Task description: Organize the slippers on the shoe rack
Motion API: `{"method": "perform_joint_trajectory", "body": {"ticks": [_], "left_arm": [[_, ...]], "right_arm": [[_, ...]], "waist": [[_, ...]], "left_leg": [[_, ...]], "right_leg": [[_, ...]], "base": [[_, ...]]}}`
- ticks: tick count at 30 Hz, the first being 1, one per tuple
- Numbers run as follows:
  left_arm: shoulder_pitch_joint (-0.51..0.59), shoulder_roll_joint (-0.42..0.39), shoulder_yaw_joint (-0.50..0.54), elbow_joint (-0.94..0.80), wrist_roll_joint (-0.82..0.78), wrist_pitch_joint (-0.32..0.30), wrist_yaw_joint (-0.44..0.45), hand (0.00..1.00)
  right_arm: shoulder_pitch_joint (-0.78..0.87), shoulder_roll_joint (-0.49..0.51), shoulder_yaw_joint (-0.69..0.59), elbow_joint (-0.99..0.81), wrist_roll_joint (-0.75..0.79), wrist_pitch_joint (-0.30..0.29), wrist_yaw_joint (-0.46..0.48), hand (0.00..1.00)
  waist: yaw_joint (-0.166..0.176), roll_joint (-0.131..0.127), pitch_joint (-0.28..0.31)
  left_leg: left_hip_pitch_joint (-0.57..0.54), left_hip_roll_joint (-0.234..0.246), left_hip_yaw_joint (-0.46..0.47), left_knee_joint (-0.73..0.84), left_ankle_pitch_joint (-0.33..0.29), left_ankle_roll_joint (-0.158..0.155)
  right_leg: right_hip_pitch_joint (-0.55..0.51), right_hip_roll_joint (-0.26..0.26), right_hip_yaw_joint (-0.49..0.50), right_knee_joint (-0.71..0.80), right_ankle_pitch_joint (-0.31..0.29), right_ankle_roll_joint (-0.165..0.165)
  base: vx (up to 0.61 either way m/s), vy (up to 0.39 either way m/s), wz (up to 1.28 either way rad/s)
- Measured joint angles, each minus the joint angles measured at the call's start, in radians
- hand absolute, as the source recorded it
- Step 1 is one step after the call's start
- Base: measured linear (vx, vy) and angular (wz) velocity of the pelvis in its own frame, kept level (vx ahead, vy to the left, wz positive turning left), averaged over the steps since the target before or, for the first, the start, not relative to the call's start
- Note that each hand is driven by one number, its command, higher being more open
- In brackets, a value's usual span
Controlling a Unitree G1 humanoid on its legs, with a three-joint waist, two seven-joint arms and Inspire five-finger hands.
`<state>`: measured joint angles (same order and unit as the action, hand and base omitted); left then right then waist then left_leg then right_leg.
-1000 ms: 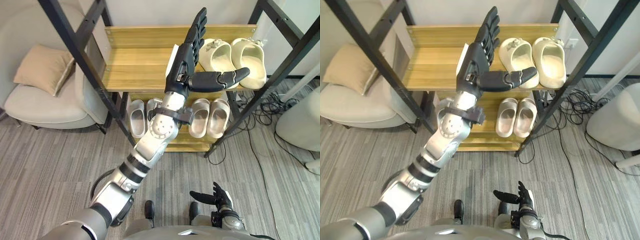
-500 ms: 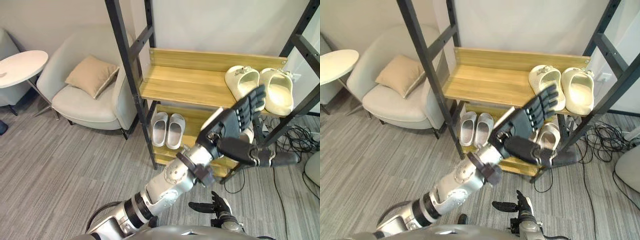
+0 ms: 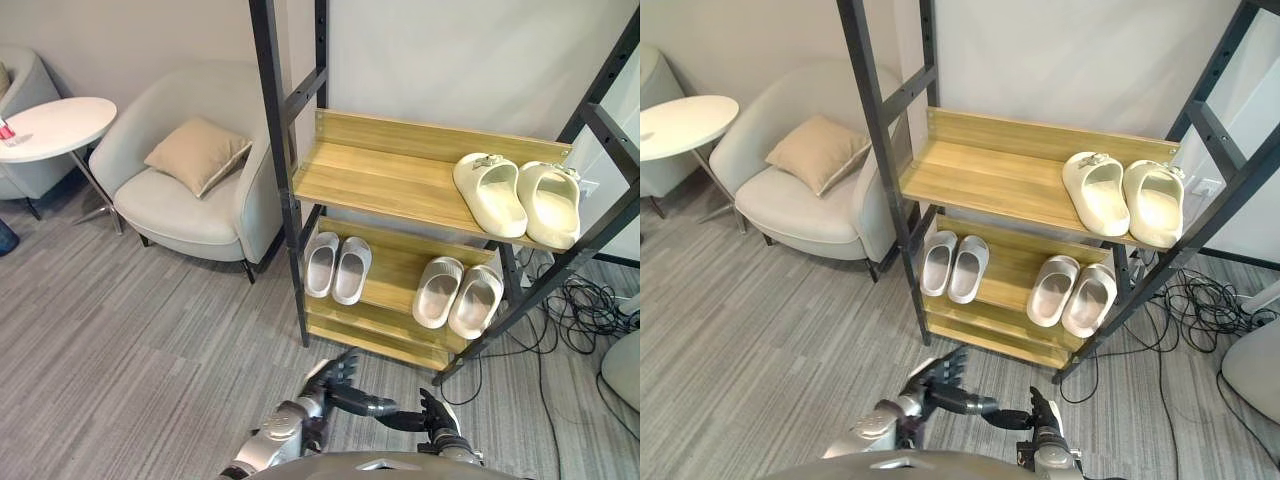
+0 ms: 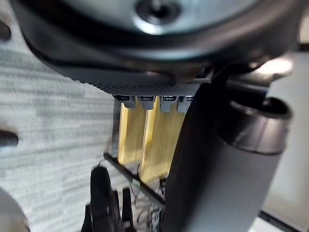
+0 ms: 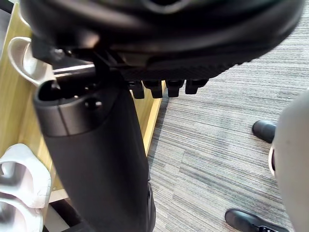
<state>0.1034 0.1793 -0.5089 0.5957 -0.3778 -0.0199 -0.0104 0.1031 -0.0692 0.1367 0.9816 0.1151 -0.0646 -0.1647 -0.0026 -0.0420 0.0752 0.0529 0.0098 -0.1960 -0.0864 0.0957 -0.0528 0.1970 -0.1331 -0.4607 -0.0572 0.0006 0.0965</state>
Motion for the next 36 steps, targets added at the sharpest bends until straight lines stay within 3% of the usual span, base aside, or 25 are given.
{"method": "perform_joint_trajectory", "body": {"ticks": [13,19,21,25,27,28,29,30,33,35,36], "left_arm": [[0.021,-0.043,0.288,0.230,0.235,-0.022,0.110,1.00],[0.019,-0.044,0.343,0.274,0.302,-0.024,0.155,1.00],[0.018,-0.053,0.378,0.294,0.315,-0.024,0.167,1.00],[-0.005,-0.046,0.379,0.306,0.333,-0.024,0.195,1.00],[-0.016,-0.049,0.378,0.309,0.337,-0.024,0.201,1.00],[-0.025,-0.047,0.379,0.309,0.349,-0.024,0.202,1.00],[-0.026,-0.046,0.379,0.309,0.350,-0.024,0.202,1.00],[-0.030,-0.051,0.379,0.312,0.350,-0.024,0.209,1.00],[-0.022,-0.068,0.390,0.311,0.350,-0.043,0.209,1.00],[-0.032,-0.075,0.416,0.311,0.346,-0.045,0.208,1.00],[-0.034,-0.074,0.420,0.315,0.340,-0.045,0.208,1.00]], "right_arm": [[-0.002,0.020,-0.038,0.015,-0.003,-0.007,0.007,1.00],[-0.008,0.022,-0.038,0.016,-0.007,-0.007,0.007,1.00],[-0.019,0.020,-0.038,0.017,-0.018,-0.007,0.008,1.00],[-0.054,0.029,-0.036,0.016,-0.018,-0.007,0.008,1.00],[-0.064,0.024,-0.035,0.015,-0.021,-0.008,0.009,1.00],[-0.059,0.021,-0.032,0.014,-0.036,-0.014,0.011,1.00],[-0.057,0.021,-0.030,0.014,-0.036,-0.016,0.012,1.00],[-0.057,0.011,-0.028,0.006,-0.034,-0.016,0.024,1.00],[-0.030,-0.025,0.008,-0.055,-0.034,-0.025,0.051,1.00],[-0.045,-0.028,0.016,-0.057,-0.034,-0.030,0.053,1.00],[-0.049,-0.023,0.015,-0.060,-0.034,-0.029,0.055,1.00]], "waist": [[0.002,-0.008,-0.003],[0.004,-0.007,-0.002],[0.005,-0.003,0.005],[0.004,-0.016,0.041],[0.003,-0.013,0.051],[0.000,-0.019,0.055],[0.001,-0.021,0.056],[0.003,-0.019,0.058],[0.017,0.030,0.060],[0.029,0.042,0.079],[0.029,0.046,0.093]], "left_leg": [[-0.006,-0.006,0.010,0.000,-0.019,0.005],[0.001,0.000,0.040,0.000,-0.027,0.005],[-0.001,0.002,0.058,0.016,-0.039,0.008],[-0.066,-0.023,0.054,0.131,-0.076,0.013],[-0.097,-0.026,0.031,0.156,-0.078,0.011],[-0.117,-0.036,0.007,0.164,-0.083,0.005],[-0.123,-0.039,0.002,0.165,-0.081,0.003],[-0.127,-0.040,-0.015,0.162,-0.075,-0.005],[-0.171,0.004,-0.072,0.123,-0.059,-0.026],[-0.206,0.034,-0.054,0.106,-0.059,-0.029],[-0.231,0.054,0.002,0.106,-0.063,-0.021]], "right_leg": [[-0.008,0.000,0.005,-0.004,-0.013,0.009],[-0.019,0.001,0.038,0.003,-0.014,0.009],[-0.051,-0.010,0.063,0.064,-0.037,0.005],[-0.192,-0.074,0.140,0.362,-0.156,-0.005],[-0.220,-0.069,0.207,0.400,-0.166,-0.014],[-0.222,-0.063,0.282,0.400,-0.202,-0.003],[-0.222,-0.062,0.297,0.398,-0.212,0.005],[-0.216,-0.054,0.296,0.387,-0.225,0.014],[-0.200,0.022,0.278,0.256,-0.185,-0.008],[-0.201,0.051,0.260,0.202,-0.146,-0.019],[-0.199,0.050,0.220,0.194,-0.126,-0.028]], "base": [[0.03,-0.013,-0.02],[0.01,-0.008,-0.16],[-0.02,0.016,-0.30],[-0.06,0.004,0.01],[-0.11,-0.033,0.41],[-0.13,-0.055,0.51],[-0.15,-0.093,0.50],[-0.13,-0.082,0.49],[-0.09,-0.119,0.49],[-0.03,-0.094,0.41],[-0.02,-0.084,0.64]]}}
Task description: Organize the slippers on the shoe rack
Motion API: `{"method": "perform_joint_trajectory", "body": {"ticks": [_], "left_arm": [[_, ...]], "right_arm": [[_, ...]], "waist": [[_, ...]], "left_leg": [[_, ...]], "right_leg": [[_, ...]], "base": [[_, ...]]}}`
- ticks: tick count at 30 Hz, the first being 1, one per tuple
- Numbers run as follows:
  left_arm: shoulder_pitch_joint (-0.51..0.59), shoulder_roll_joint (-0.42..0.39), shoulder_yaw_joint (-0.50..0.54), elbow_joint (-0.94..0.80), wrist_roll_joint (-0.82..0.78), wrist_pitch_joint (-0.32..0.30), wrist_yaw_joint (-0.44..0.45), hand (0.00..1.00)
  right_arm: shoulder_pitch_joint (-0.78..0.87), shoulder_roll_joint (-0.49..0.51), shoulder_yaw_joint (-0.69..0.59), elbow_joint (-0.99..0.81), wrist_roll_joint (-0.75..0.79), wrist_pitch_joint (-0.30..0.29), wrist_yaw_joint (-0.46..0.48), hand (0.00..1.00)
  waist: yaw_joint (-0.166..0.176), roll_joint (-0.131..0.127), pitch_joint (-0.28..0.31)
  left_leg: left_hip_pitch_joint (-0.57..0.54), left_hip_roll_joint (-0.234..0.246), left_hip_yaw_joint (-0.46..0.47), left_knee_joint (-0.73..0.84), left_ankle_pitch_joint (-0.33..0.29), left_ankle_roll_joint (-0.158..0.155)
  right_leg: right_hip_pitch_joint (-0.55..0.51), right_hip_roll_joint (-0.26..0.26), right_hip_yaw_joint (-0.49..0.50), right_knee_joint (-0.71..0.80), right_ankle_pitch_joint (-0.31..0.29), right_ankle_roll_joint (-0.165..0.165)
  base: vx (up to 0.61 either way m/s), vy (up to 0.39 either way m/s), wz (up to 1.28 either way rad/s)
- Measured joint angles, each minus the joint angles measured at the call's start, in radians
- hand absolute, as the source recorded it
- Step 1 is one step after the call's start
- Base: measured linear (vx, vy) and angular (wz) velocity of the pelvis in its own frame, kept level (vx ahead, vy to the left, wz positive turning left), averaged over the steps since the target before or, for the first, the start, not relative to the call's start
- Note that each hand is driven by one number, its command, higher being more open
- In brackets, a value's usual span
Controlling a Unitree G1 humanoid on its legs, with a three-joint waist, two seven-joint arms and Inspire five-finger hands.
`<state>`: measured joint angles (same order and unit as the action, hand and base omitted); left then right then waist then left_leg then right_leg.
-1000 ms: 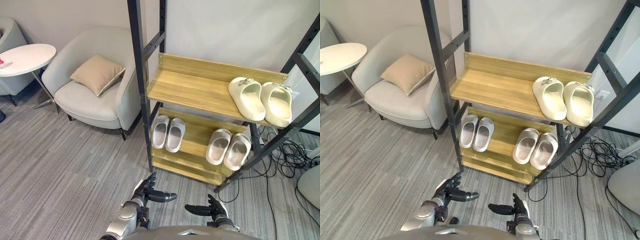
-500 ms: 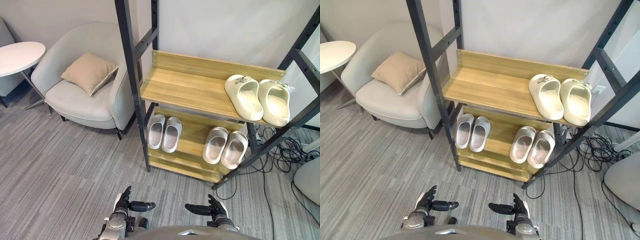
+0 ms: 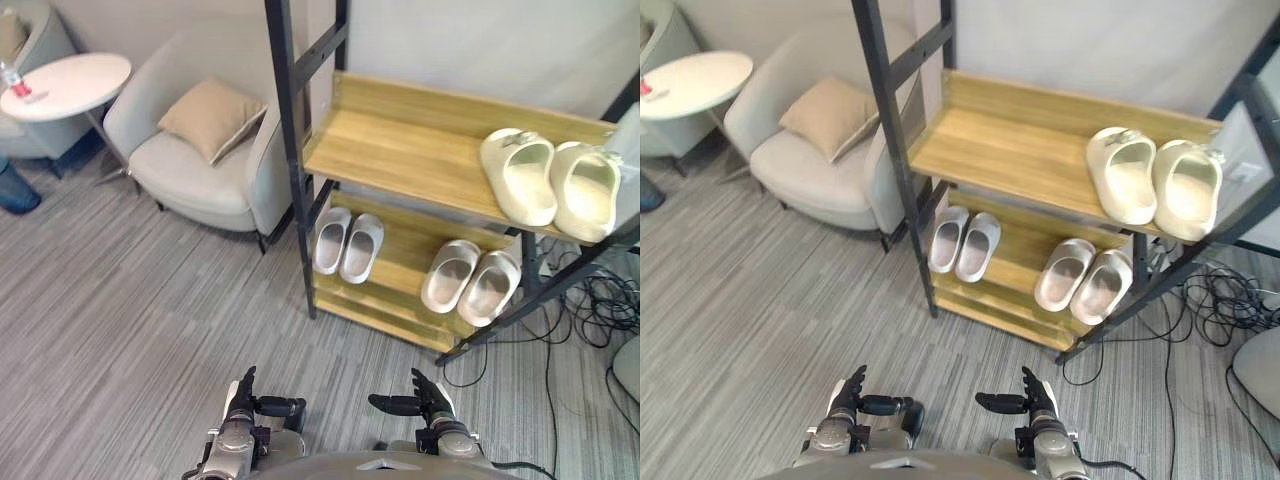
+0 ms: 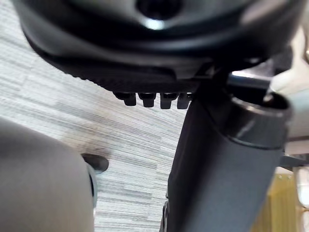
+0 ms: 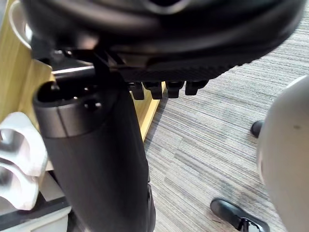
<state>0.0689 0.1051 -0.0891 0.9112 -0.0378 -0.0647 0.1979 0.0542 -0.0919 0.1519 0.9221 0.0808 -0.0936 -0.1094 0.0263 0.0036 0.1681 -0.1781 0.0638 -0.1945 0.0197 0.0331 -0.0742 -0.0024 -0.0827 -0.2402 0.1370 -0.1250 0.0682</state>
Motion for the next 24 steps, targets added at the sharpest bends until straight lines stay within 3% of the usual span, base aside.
{"method": "perform_joint_trajectory", "body": {"ticks": [2,4,6,7,8,10,14,15,16,17,18,19,20,22,24], "left_arm": [[-0.015,0.001,0.002,0.008,0.001,-0.001,-0.003,1.00],[-0.030,-0.007,0.015,0.015,0.004,-0.006,-0.003,1.00],[-0.028,-0.026,0.036,0.023,0.005,-0.015,0.001,1.00],[-0.032,-0.024,0.036,0.026,0.005,-0.016,0.000,1.00],[-0.040,-0.017,0.037,0.026,0.005,-0.023,0.002,1.00],[-0.041,-0.010,0.047,0.030,0.002,-0.023,0.001,1.00],[-0.038,-0.016,0.076,0.039,0.001,-0.023,-0.001,1.00],[-0.032,-0.019,0.074,0.043,0.001,-0.024,-0.004,1.00],[-0.028,-0.016,0.071,0.048,0.002,-0.024,-0.010,1.00],[-0.028,-0.016,0.065,0.048,0.003,-0.022,-0.010,1.00],[-0.027,-0.007,0.063,0.052,0.007,-0.022,-0.010,1.00],[-0.019,-0.002,0.056,0.059,0.007,-0.018,-0.009,1.00],[-0.020,-0.003,0.055,0.059,0.007,-0.018,-0.009,1.00],[-0.021,-0.005,0.033,0.059,0.008,-0.018,-0.005,1.00],[-0.042,-0.018,0.025,0.059,0.008,-0.018,-0.006,1.00]], "right_arm": [[-0.004,0.007,-0.008,0.001,0.000,0.001,-0.003,1.00],[-0.005,0.001,-0.037,0.004,-0.001,0.000,-0.005,1.00],[0.001,-0.001,-0.057,0.011,-0.001,0.000,-0.005,1.00],[0.000,0.003,-0.064,0.017,-0.001,0.000,-0.004,1.00],[-0.004,0.014,-0.074,0.017,-0.001,-0.003,-0.003,1.00],[-0.025,0.025,-0.073,0.018,-0.001,-0.007,-0.002,1.00],[-0.042,0.038,-0.072,0.044,-0.003,-0.007,0.003,1.00],[-0.039,0.039,-0.072,0.047,-0.003,-0.006,0.007,1.00],[-0.029,0.043,-0.071,0.045,-0.003,-0.006,0.014,1.00],[-0.022,0.045,-0.073,0.038,-0.002,-0.003,0.020,1.00],[-0.024,0.044,-0.072,0.030,-0.003,-0.004,0.024,1.00],[-0.025,0.042,-0.072,0.021,-0.003,-0.012,0.023,1.00],[-0.025,0.039,-0.072,0.019,-0.003,-0.013,0.022,1.00],[-0.026,0.025,-0.062,0.002,-0.002,-0.023,0.022,1.00],[-0.027,0.010,-0.061,-0.009,0.000,-0.029,0.022,1.00]], "waist": [[-0.001,-0.017,0.011],[-0.007,-0.011,0.014],[-0.012,0.012,0.013],[-0.010,0.013,0.014],[-0.001,-0.012,0.023],[0.003,-0.024,0.025],[0.021,-0.022,0.023],[0.021,-0.014,0.019],[0.015,-0.020,0.018],[0.010,-0.022,0.017],[-0.005,-0.024,0.021],[-0.020,-0.020,0.024],[-0.022,-0.019,0.025],[-0.037,-0.012,0.029],[-0.055,-0.009,0.031]], "left_leg": [[-0.028,0.024,0.173,0.029,-0.033,0.074],[-0.088,0.060,0.436,0.230,-0.048,0.093],[-0.091,0.072,0.549,0.321,-0.115,0.101],[-0.091,0.064,0.550,0.324,-0.132,0.098],[-0.092,0.026,0.530,0.312,-0.139,0.103],[-0.104,-0.021,0.494,0.308,-0.152,0.117],[-0.084,-0.062,0.448,0.352,-0.233,0.135],[-0.060,-0.073,0.427,0.353,-0.256,0.144],[-0.009,-0.107,0.387,0.325,-0.269,0.158],[0.009,-0.118,0.366,0.316,-0.275,0.168],[0.037,-0.126,0.323,0.307,-0.283,0.176],[0.104,-0.136,0.243,0.277,-0.289,0.184],[0.124,-0.137,0.225,0.270,-0.292,0.185],[0.204,-0.135,0.108,0.234,-0.302,0.190],[0.241,-0.132,-0.015,0.216,-0.303,0.191]], "right_leg": [[0.005,-0.027,-0.058,-0.011,0.009,-0.013],[0.024,-0.061,-0.140,-0.018,0.004,-0.006],[0.066,-0.066,-0.218,-0.017,-0.024,0.027],[0.081,-0.075,-0.248,-0.017,-0.034,0.041],[0.095,-0.101,-0.288,-0.018,-0.045,0.059],[0.113,-0.122,-0.330,-0.024,-0.046,0.070],[0.163,-0.162,-0.365,0.029,-0.037,0.101],[0.141,-0.203,-0.363,0.163,-0.040,0.106],[0.069,-0.289,-0.325,0.429,-0.016,0.063],[0.025,-0.301,-0.269,0.533,-0.037,0.032],[-0.037,-0.270,-0.175,0.640,-0.084,0.032],[-0.106,-0.191,-0.109,0.703,-0.158,0.017],[-0.122,-0.171,-0.106,0.700,-0.173,0.003],[-0.220,-0.057,-0.057,0.600,-0.202,-0.033],[-0.318,0.032,0.081,0.468,-0.186,-0.023]], "base": [[0.05,-0.055,0.87],[0.13,0.027,1.08],[0.24,0.119,1.14],[0.26,0.151,1.17],[0.17,0.095,0.85],[0.26,0.139,0.74],[0.25,0.169,0.48],[0.27,0.243,0.58],[0.28,0.247,0.76],[0.38,0.203,0.94],[0.42,0.098,1.36],[0.44,0.055,1.35],[0.41,-0.006,1.46],[0.42,-0.056,1.42],[0.39,-0.154,1.76]]}}
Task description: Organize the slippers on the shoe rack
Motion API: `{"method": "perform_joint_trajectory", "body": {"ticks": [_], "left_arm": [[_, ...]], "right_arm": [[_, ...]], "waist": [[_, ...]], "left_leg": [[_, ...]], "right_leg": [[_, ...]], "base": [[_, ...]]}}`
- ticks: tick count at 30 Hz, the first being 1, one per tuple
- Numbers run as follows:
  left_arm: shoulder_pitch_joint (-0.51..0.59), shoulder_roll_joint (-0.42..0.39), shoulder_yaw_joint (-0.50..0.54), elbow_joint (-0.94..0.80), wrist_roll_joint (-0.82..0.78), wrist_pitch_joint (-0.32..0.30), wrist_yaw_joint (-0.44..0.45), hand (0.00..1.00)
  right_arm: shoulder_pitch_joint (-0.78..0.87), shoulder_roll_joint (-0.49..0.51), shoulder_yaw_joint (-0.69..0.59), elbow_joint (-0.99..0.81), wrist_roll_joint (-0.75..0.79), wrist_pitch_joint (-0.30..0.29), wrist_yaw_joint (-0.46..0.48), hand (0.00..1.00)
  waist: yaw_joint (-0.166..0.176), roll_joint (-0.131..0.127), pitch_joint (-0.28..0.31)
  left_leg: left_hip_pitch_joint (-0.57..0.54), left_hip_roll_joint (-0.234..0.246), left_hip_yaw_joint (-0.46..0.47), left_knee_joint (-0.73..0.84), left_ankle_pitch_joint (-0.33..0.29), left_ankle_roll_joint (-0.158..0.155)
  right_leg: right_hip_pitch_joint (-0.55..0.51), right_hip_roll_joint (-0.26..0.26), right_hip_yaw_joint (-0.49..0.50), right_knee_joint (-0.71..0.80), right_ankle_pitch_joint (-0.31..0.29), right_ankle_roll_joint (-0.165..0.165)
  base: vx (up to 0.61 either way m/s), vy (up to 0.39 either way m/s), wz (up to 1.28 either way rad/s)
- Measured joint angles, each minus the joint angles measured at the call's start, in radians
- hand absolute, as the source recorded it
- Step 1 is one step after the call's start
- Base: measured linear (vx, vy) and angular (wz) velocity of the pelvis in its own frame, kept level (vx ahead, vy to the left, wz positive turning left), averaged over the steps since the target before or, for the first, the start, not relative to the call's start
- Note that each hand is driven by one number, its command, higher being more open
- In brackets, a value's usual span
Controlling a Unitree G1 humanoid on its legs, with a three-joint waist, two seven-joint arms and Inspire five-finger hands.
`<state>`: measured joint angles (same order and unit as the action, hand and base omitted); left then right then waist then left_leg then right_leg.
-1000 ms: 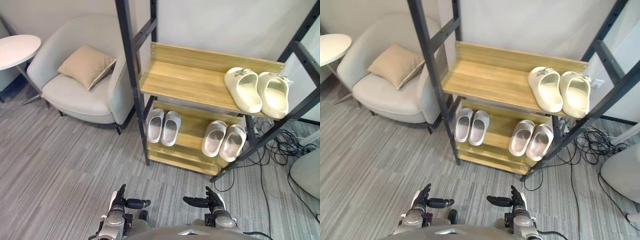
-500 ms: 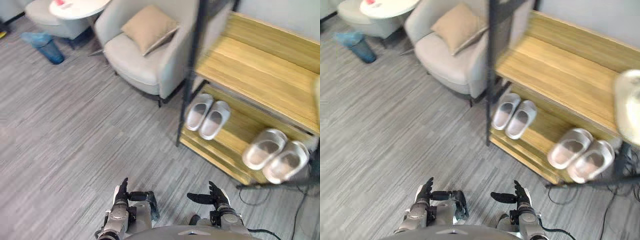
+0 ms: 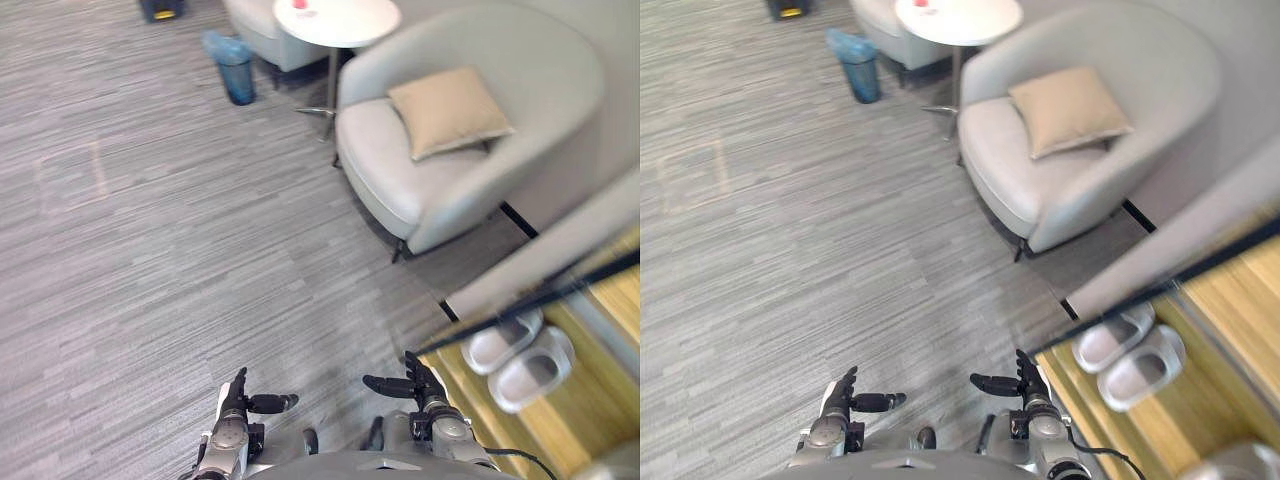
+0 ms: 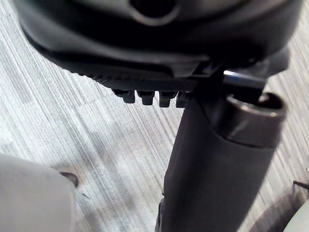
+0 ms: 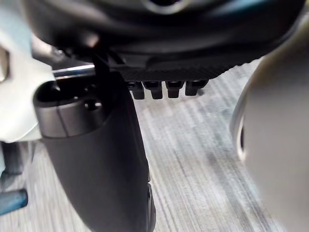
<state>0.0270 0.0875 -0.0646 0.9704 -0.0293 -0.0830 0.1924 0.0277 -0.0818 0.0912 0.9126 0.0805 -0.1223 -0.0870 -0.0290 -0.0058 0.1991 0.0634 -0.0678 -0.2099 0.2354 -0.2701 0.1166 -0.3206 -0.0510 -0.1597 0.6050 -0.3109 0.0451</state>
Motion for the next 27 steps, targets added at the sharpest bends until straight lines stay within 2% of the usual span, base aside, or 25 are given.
{"method": "perform_joint_trajectory", "body": {"ticks": [1,2,3,4,5,6,7,8,9,11,12,14,15,16,17,18,19,20,21,22,23,24,25,26,27], "left_arm": [[-0.003,-0.006,-0.003,0.000,0.000,0.000,0.000,1.00],[0.000,-0.017,-0.014,-0.003,0.002,-0.004,-0.001,1.00],[0.000,-0.025,-0.022,0.003,0.002,-0.004,-0.001,1.00],[0.007,-0.040,-0.024,0.004,0.002,-0.005,-0.001,1.00],[0.005,-0.057,-0.003,-0.001,0.006,-0.007,-0.004,1.00],[0.002,-0.061,0.010,-0.003,0.006,-0.007,-0.004,1.00],[-0.004,-0.082,0.065,-0.023,0.006,-0.005,-0.003,1.00],[-0.003,-0.083,0.069,-0.026,0.005,-0.005,-0.003,1.00],[0.001,-0.081,0.097,-0.066,0.005,-0.008,0.006,1.00],[0.001,-0.079,0.097,-0.076,0.005,-0.013,0.006,1.00],[-0.002,-0.080,0.088,-0.084,0.005,-0.018,0.006,1.00],[-0.013,-0.083,0.084,-0.084,0.006,-0.019,0.006,1.00],[-0.019,-0.080,0.084,-0.085,0.008,-0.025,0.007,1.00],[-0.025,-0.079,0.083,-0.085,0.013,-0.025,0.007,1.00],[-0.026,-0.079,0.080,-0.084,0.014,-0.025,0.006,1.00],[-0.027,-0.073,0.078,-0.086,0.022,-0.029,0.006,1.00],[-0.031,-0.060,0.071,-0.088,0.024,-0.027,0.007,1.00],[-0.033,-0.055,0.069,-0.087,0.024,-0.025,0.007,1.00],[-0.034,-0.046,0.070,-0.079,0.024,-0.021,0.007,1.00],[-0.030,-0.039,0.070,-0.069,0.026,-0.018,0.007,1.00],[-0.018,-0.037,0.070,-0.064,0.031,-0.017,0.007,1.00],[-0.010,-0.038,0.068,-0.064,0.031,-0.017,0.007,1.00],[-0.003,-0.029,0.054,-0.056,0.032,-0.015,0.009,1.00],[-0.001,-0.018,0.047,-0.039,0.039,-0.012,0.010,1.00],[0.002,-0.015,0.049,-0.032,0.039,-0.011,0.010,1.00]], "right_arm": [[0.000,-0.005,0.000,0.000,0.000,0.000,0.000,1.00],[0.014,-0.007,-0.010,-0.002,0.021,0.002,0.000,1.00],[0.016,-0.011,-0.011,0.000,0.022,0.000,-0.001,1.00],[0.005,-0.017,-0.015,0.002,0.022,0.000,-0.003,1.00],[-0.011,-0.011,-0.015,-0.009,0.022,-0.003,-0.004,1.00],[-0.016,-0.008,-0.012,-0.011,0.022,-0.001,-0.004,1.00],[-0.015,0.010,-0.007,-0.023,0.023,0.003,-0.003,1.00],[-0.015,0.012,-0.006,-0.023,0.023,0.003,-0.003,1.00],[-0.011,0.046,0.010,-0.022,0.022,0.011,-0.004,1.00],[-0.012,0.059,0.010,-0.022,0.022,0.010,-0.005,1.00],[-0.012,0.069,0.009,-0.022,0.023,0.010,-0.005,1.00],[-0.019,0.067,0.008,-0.020,0.023,0.010,-0.005,1.00],[-0.021,0.057,0.008,-0.012,0.023,0.011,-0.007,1.00],[-0.018,0.040,0.008,0.009,0.022,0.017,-0.010,1.00],[-0.014,0.036,0.007,0.014,0.022,0.020,-0.011,1.00],[-0.017,0.038,0.007,0.032,0.020,0.027,-0.013,1.00],[-0.017,0.048,0.008,0.042,0.019,0.032,-0.012,1.00],[-0.015,0.050,0.008,0.042,0.019,0.032,-0.012,1.00],[-0.020,0.054,0.006,0.044,0.018,0.033,-0.009,1.00],[-0.013,0.063,0.006,0.044,0.017,0.034,-0.009,1.00],[-0.009,0.063,0.008,0.044,0.017,0.034,-0.007,1.00],[-0.010,0.063,0.008,0.044,0.016,0.034,-0.004,1.00],[-0.014,0.064,0.011,0.042,0.005,0.033,0.003,1.00],[-0.021,0.062,0.012,0.029,-0.002,0.033,0.008,1.00],[-0.021,0.059,0.012,0.009,-0.002,0.031,0.010,1.00]], "waist": [[-0.005,0.001,0.001],[-0.015,-0.009,-0.001],[-0.017,0.000,0.000],[0.000,0.029,-0.009],[0.016,0.037,-0.013],[0.017,0.039,-0.010],[0.021,0.044,0.011],[0.021,0.045,0.013],[0.036,0.036,0.026],[0.040,0.021,0.019],[0.045,0.006,0.017],[0.051,0.002,0.014],[0.051,0.000,0.015],[0.052,0.000,0.015],[0.052,0.000,0.014],[0.057,-0.014,0.010],[0.063,-0.046,0.001],[0.063,-0.051,0.002],[0.062,-0.055,0.003],[0.061,-0.062,0.004],[0.056,-0.060,0.006],[0.052,-0.055,0.008],[0.043,-0.054,0.014],[0.033,-0.048,0.019],[0.022,-0.034,0.027]], "left_leg": [[0.009,0.000,-0.036,0.000,0.000,0.000],[0.059,-0.003,-0.123,0.007,-0.026,-0.043],[0.064,0.004,-0.138,0.019,-0.042,-0.066],[0.054,0.037,-0.147,0.057,-0.056,-0.096],[-0.018,0.036,-0.116,0.182,-0.043,-0.162],[-0.045,0.035,-0.091,0.245,-0.034,-0.178],[-0.156,0.071,0.029,0.506,0.028,-0.243],[-0.162,0.075,0.040,0.517,0.027,-0.242],[-0.235,0.181,0.221,0.712,0.010,-0.213],[-0.284,0.232,0.319,0.726,0.001,-0.197],[-0.324,0.271,0.398,0.677,-0.003,-0.189],[-0.365,0.305,0.491,0.546,-0.002,-0.177],[-0.390,0.313,0.558,0.424,0.014,-0.152],[-0.409,0.291,0.630,0.295,0.066,-0.115],[-0.412,0.281,0.643,0.253,0.099,-0.099],[-0.410,0.249,0.631,0.245,0.133,-0.076],[-0.406,0.209,0.619,0.237,0.114,-0.062],[-0.404,0.198,0.608,0.243,0.098,-0.057],[-0.377,0.180,0.592,0.256,0.064,-0.035],[-0.329,0.151,0.578,0.245,0.050,-0.031],[-0.259,0.130,0.549,0.205,0.032,-0.032],[-0.221,0.121,0.535,0.179,0.025,-0.033],[-0.149,0.099,0.496,0.134,0.013,-0.028],[-0.089,0.094,0.454,0.095,0.010,-0.025],[-0.047,0.099,0.419,0.070,0.005,-0.029]], "right_leg": [[-0.020,0.016,0.041,-0.048,0.020,0.011],[-0.018,0.021,0.104,-0.188,0.218,0.015],[0.000,0.023,0.084,-0.177,0.215,-0.030],[0.015,0.025,0.045,-0.174,0.205,-0.044],[0.038,0.020,0.004,-0.190,0.173,-0.067],[0.053,0.019,-0.009,-0.201,0.165,-0.072],[0.150,0.028,-0.054,-0.259,0.146,-0.083],[0.157,0.029,-0.057,-0.262,0.145,-0.084],[0.286,0.047,-0.105,-0.327,0.135,-0.100],[0.351,0.042,-0.142,-0.382,0.135,-0.100],[0.401,0.036,-0.178,-0.436,0.137,-0.092],[0.447,0.030,-0.222,-0.495,0.134,-0.063],[0.476,0.021,-0.263,-0.514,0.120,-0.039],[0.509,0.010,-0.315,-0.515,0.098,-0.002],[0.521,0.007,-0.331,-0.514,0.091,0.008],[0.540,-0.010,-0.346,-0.513,0.076,0.033],[0.545,-0.042,-0.363,-0.502,0.078,0.046],[0.544,-0.055,-0.365,-0.474,0.083,0.056],[0.523,-0.096,-0.359,-0.325,0.090,0.067],[0.497,-0.140,-0.358,-0.165,0.119,0.078],[0.434,-0.204,-0.339,0.072,0.222,-0.029],[0.390,-0.232,-0.312,0.189,0.282,-0.102],[0.284,-0.240,-0.212,0.394,0.214,-0.144],[0.204,-0.192,-0.126,0.470,0.149,-0.110],[0.157,-0.151,-0.093,0.468,0.122,-0.093]], "base": [[0.58,-0.282,2.55],[0.51,-0.259,2.08],[0.72,-0.347,1.96],[0.51,-0.246,1.04],[0.58,-0.274,0.86],[0.36,-0.172,1.14],[0.43,-0.200,0.71],[0.40,-0.181,0.93],[0.37,-0.180,0.59],[0.31,-0.159,0.61],[0.41,-0.148,0.54],[0.31,-0.065,0.70],[0.39,0.033,1.16],[0.58,0.075,1.16],[0.43,0.081,1.02],[0.51,0.114,0.77],[0.33,0.071,0.75],[0.67,0.217,0.77],[0.58,0.230,0.69],[0.80,0.309,0.80],[0.56,0.178,0.66],[0.55,0.117,0.81],[0.55,0.011,0.93],[0.55,-0.023,1.11],[0.69,-0.124,1.14]]}}
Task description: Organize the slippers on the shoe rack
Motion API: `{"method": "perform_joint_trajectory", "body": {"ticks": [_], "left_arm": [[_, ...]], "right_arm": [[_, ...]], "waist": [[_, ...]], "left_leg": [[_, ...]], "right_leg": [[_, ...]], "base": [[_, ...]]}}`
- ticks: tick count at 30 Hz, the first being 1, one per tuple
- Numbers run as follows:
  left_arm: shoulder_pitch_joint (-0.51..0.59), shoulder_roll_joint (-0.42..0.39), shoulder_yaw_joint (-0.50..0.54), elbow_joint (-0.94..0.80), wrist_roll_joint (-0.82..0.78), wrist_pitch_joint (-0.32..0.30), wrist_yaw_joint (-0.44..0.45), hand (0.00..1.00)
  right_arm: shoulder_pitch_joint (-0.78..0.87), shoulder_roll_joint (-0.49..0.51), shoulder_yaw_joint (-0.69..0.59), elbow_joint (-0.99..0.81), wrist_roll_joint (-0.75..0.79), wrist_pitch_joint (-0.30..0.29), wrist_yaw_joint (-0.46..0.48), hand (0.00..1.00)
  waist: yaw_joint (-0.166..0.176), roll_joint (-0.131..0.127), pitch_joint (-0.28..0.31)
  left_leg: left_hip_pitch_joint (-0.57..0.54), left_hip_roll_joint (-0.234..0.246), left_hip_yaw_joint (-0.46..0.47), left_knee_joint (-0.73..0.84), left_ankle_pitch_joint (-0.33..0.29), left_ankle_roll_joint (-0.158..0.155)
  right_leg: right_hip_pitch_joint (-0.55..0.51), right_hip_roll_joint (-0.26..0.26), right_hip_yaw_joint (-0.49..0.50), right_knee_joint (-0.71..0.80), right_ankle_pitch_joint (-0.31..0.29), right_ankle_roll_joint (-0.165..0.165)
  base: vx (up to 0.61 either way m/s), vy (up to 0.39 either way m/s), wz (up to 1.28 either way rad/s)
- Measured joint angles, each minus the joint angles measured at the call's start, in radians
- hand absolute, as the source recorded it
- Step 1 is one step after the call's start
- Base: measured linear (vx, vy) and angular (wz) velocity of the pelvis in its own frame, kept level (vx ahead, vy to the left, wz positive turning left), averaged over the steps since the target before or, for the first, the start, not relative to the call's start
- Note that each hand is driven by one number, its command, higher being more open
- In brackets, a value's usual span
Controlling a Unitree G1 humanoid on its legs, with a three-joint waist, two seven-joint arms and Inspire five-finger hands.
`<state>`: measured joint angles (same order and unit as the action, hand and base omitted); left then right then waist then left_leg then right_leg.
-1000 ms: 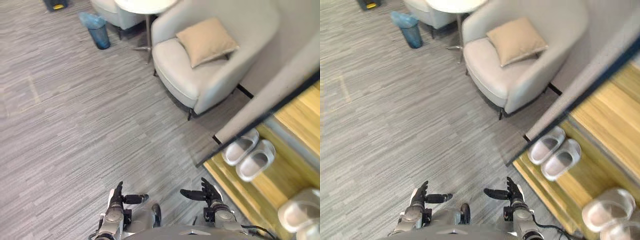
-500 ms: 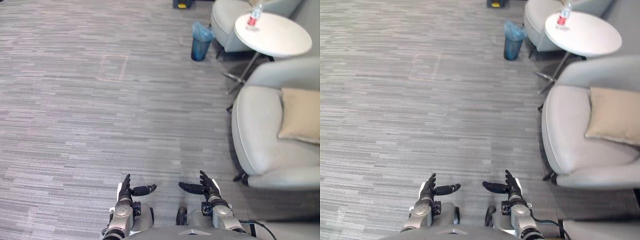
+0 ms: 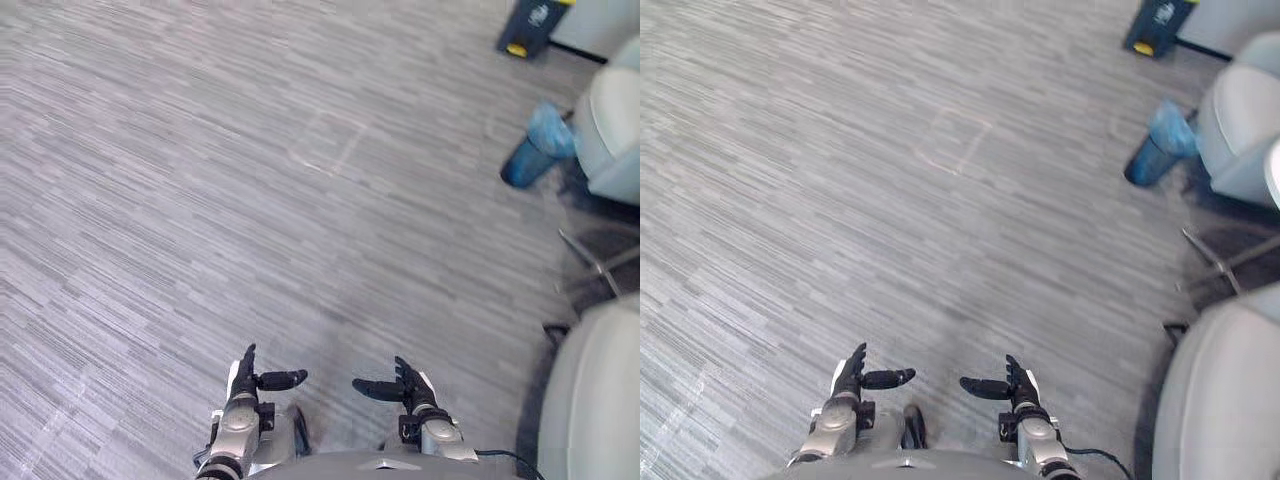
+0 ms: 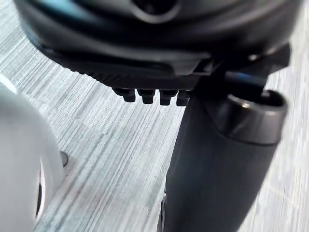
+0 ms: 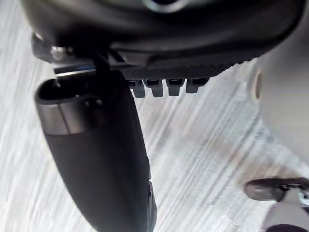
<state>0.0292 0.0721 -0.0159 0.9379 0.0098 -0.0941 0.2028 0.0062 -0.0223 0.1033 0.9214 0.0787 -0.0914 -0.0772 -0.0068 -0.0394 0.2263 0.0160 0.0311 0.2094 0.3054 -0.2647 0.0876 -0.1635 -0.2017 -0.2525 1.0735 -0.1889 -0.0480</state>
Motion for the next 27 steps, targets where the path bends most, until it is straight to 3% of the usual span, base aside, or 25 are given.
{"method": "perform_joint_trajectory", "body": {"ticks": [2,3,4,5,6,8,9,10,11,12,13,14,15,16,18,20,21,22,24,25,26,27], "left_arm": [[0.013,0.001,0.004,0.000,0.000,0.001,0.007,1.00],[0.016,0.000,0.007,0.000,0.000,0.005,0.006,1.00],[0.017,-0.001,0.012,0.000,0.000,0.008,0.006,1.00],[0.020,-0.001,0.012,0.000,0.000,0.008,0.006,1.00],[0.023,-0.016,0.014,0.012,0.001,0.011,0.003,1.00],[0.015,-0.046,0.009,0.006,0.003,0.009,-0.016,1.00],[0.014,-0.084,0.009,0.005,0.005,0.009,-0.019,1.00],[0.014,-0.096,0.005,0.004,0.007,0.009,-0.020,1.00],[0.033,-0.111,0.002,-0.003,0.025,0.006,-0.027,1.00],[0.035,-0.119,0.006,-0.010,0.034,0.010,-0.040,1.00],[0.046,-0.121,0.043,-0.036,0.041,0.009,-0.041,1.00],[0.045,-0.119,0.060,-0.051,0.041,0.009,-0.037,1.00],[0.039,-0.108,0.086,-0.074,0.042,0.008,-0.024,1.00],[0.037,-0.091,0.084,-0.089,0.042,0.006,-0.023,1.00],[0.036,-0.089,0.086,-0.102,0.043,-0.002,-0.023,1.00],[0.032,-0.097,0.081,-0.110,0.042,-0.007,-0.023,1.00],[0.031,-0.098,0.074,-0.108,0.040,-0.012,-0.022,1.00],[0.003,-0.061,0.037,-0.075,0.040,-0.013,-0.018,1.00],[-0.001,-0.050,0.034,-0.066,0.040,-0.013,-0.014,1.00],[0.005,-0.040,0.029,-0.048,0.041,-0.010,-0.013,1.00],[0.011,-0.023,0.014,-0.021,0.042,0.005,-0.012,1.00],[0.009,-0.009,-0.009,-0.006,0.042,0.015,-0.011,1.00]], "right_arm": [[0.008,-0.006,0.001,-0.072,-0.001,-0.017,0.002,1.00],[0.008,-0.006,0.001,-0.085,0.000,-0.022,0.002,1.00],[0.008,-0.004,0.007,-0.101,0.001,-0.028,0.003,1.00],[0.011,-0.002,0.008,-0.105,0.001,-0.029,0.003,1.00],[0.003,-0.009,0.009,-0.099,0.000,-0.034,0.005,1.00],[-0.016,-0.006,-0.018,-0.104,0.002,-0.028,-0.004,1.00],[-0.001,-0.007,-0.024,-0.116,0.002,-0.024,-0.004,1.00],[0.011,-0.010,-0.024,-0.125,0.002,-0.022,-0.004,1.00],[0.062,0.004,-0.018,-0.149,0.002,-0.018,-0.001,1.00],[0.071,0.007,0.002,-0.153,0.002,-0.009,0.001,1.00],[0.077,0.022,0.020,-0.152,0.003,0.003,0.002,1.00],[0.077,0.031,0.031,-0.151,0.004,0.007,0.002,1.00],[0.078,0.064,0.044,-0.150,0.005,0.010,0.001,1.00],[0.084,0.084,0.044,-0.152,0.008,0.009,0.001,1.00],[0.079,0.086,0.037,-0.163,0.016,0.009,0.001,1.00],[0.061,0.087,0.008,-0.164,0.024,0.006,-0.005,1.00],[0.063,0.084,-0.004,-0.162,0.024,0.004,-0.008,1.00],[0.071,0.077,-0.004,-0.137,0.023,0.006,-0.010,1.00],[0.078,0.077,-0.009,-0.137,0.023,0.009,-0.010,1.00],[0.082,0.080,-0.009,-0.136,0.023,0.010,-0.011,1.00],[0.079,0.077,-0.006,-0.119,0.023,0.012,-0.009,1.00],[0.074,0.074,-0.005,-0.106,0.024,0.012,-0.009,1.00]], "waist": [[-0.010,0.013,0.013],[-0.010,0.008,0.013],[-0.015,-0.003,0.007],[-0.020,-0.011,0.001],[-0.025,0.019,-0.006],[-0.016,0.023,-0.012],[-0.045,0.022,-0.013],[-0.055,0.025,-0.023],[-0.072,0.023,-0.059],[-0.064,0.059,-0.057],[-0.044,0.073,-0.062],[-0.037,0.074,-0.059],[-0.012,0.047,-0.045],[0.001,0.022,-0.050],[0.008,0.005,-0.054],[0.009,0.015,-0.049],[0.012,0.022,-0.053],[0.007,-0.020,-0.078],[0.003,-0.025,-0.078],[0.003,-0.034,-0.074],[0.001,-0.046,-0.069],[-0.005,-0.038,-0.063]], "left_leg": [[0.110,0.016,-0.075,-0.069,-0.029,-0.032],[0.137,0.019,-0.092,-0.085,-0.037,-0.037],[0.176,0.024,-0.132,-0.106,-0.056,-0.062],[0.187,0.023,-0.149,-0.111,-0.068,-0.080],[0.222,0.059,-0.204,-0.130,-0.093,-0.117],[0.220,0.044,-0.264,-0.127,-0.002,-0.101],[0.227,0.047,-0.300,-0.079,0.063,-0.120],[0.218,0.050,-0.307,-0.046,0.065,-0.125],[0.135,0.056,-0.312,0.142,0.071,-0.176],[0.013,0.107,-0.319,0.424,0.151,-0.308],[-0.093,0.149,-0.297,0.678,0.166,-0.342],[-0.124,0.167,-0.280,0.764,0.149,-0.328],[-0.183,0.187,-0.202,0.862,0.087,-0.270],[-0.230,0.188,-0.129,0.822,0.044,-0.206],[-0.302,0.183,-0.080,0.683,-0.010,-0.159],[-0.369,0.139,-0.117,0.458,-0.013,-0.143],[-0.377,0.107,-0.171,0.310,0.029,-0.150],[-0.313,0.059,-0.162,0.234,0.076,-0.146],[-0.279,0.063,-0.130,0.220,0.052,-0.129],[-0.231,0.060,-0.106,0.201,0.036,-0.125],[-0.132,0.046,-0.067,0.132,0.019,-0.113],[-0.063,0.043,-0.045,0.084,0.013,-0.104]], "right_leg": [[-0.162,0.073,0.046,-0.116,-0.067,0.051],[-0.200,0.077,0.055,-0.192,-0.068,0.056],[-0.249,0.084,0.069,-0.357,-0.047,0.087],[-0.252,0.084,0.072,-0.431,-0.026,0.107],[-0.221,0.097,0.021,-0.450,-0.012,0.036],[-0.209,0.087,0.017,-0.401,-0.044,0.028],[-0.207,0.041,-0.030,-0.296,-0.060,0.019],[-0.201,0.045,-0.039,-0.300,-0.080,0.015],[-0.087,0.062,-0.058,-0.461,-0.164,0.016],[-0.008,0.132,-0.070,-0.541,-0.158,0.005],[0.070,0.200,-0.057,-0.622,-0.153,-0.011],[0.107,0.222,-0.044,-0.653,-0.152,-0.015],[0.215,0.244,-0.002,-0.727,-0.149,-0.022],[0.288,0.237,0.039,-0.788,-0.147,-0.019],[0.364,0.223,0.093,-0.851,-0.136,-0.002],[0.396,0.201,0.145,-0.851,-0.140,0.024],[0.404,0.190,0.170,-0.840,-0.148,0.045],[0.377,0.127,0.244,-0.738,-0.135,0.094],[0.319,0.111,0.259,-0.611,-0.078,0.130],[0.296,0.098,0.253,-0.529,-0.039,0.121],[0.240,0.060,0.229,-0.349,0.059,0.109],[0.188,0.025,0.195,-0.231,0.042,0.097]], "base": [[0.72,-0.196,1.12],[0.50,-0.193,1.12],[0.53,-0.248,0.88],[0.54,-0.248,1.07],[0.68,-0.299,0.73],[0.67,-0.277,0.71],[0.62,-0.306,0.80],[0.60,-0.354,1.17],[0.49,-0.304,0.75],[0.50,-0.246,0.33],[0.41,-0.129,-0.30],[0.65,-0.130,-0.80],[0.66,-0.099,-0.92],[0.77,-0.082,-0.97],[0.50,0.023,-0.88],[0.51,0.155,-0.85],[0.62,0.196,-0.92],[0.87,0.281,-0.80],[0.58,0.184,-0.54],[0.63,0.201,-0.71],[0.63,0.201,-0.75],[0.46,0.102,-0.75]]}}
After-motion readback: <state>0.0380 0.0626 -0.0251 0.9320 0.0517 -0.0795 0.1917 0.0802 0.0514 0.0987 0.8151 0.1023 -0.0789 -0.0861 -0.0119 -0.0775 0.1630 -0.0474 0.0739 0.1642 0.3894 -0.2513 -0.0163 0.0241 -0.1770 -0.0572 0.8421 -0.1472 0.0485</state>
